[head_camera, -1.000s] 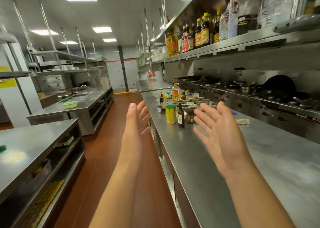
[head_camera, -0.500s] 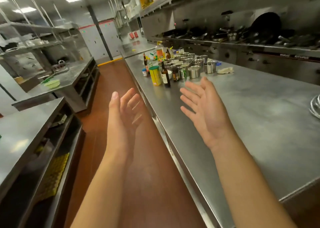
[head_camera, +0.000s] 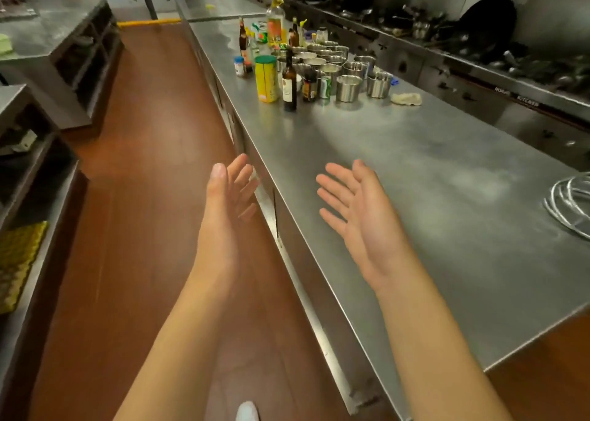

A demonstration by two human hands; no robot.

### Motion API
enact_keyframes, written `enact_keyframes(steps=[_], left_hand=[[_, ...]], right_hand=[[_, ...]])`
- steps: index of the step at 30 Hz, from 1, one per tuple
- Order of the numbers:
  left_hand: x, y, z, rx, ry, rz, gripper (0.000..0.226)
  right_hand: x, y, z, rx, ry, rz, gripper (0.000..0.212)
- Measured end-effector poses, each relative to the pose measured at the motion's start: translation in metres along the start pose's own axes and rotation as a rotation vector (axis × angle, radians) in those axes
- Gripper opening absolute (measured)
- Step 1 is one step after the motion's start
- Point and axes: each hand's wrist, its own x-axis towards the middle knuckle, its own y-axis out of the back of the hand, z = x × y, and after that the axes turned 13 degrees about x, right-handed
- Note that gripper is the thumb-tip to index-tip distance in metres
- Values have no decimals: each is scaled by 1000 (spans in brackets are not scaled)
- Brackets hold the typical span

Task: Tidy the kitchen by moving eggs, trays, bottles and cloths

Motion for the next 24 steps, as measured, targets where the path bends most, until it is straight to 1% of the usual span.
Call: enact_keyframes(steps=[3,5,7,8,10,13,17,21,24], left_hand=[[45,50,-21,-19,50,35,61],[75,88,-37,-17,86,54,59],[95,111,-41,4,108,62,59],[106,129,-42,6,113,82,59],[127,159,-42,21,84,115,58],[152,191,-39,44,37,157,56],[189,212,-43,71,33,169,56],[234,214,-57,101,59,200,55],[277,211,-61,157,67,210,56]], right_hand=[[40,-47,41,-61,-15,-16,50],[67,-83,68,-97,-21,-42,54],[84,-104,81,-102,-19,-68,56],[97,-121,91,-106,-30,-88,54],[119,-150,104,-105,-41,-123,48],[148,-185,113,-99,-50,-171,47],[188,-212,123,-106,-53,-215,57],[241,-220,132,-109,-80,-214,44],[295,-229,137,-94,-108,-221,44]])
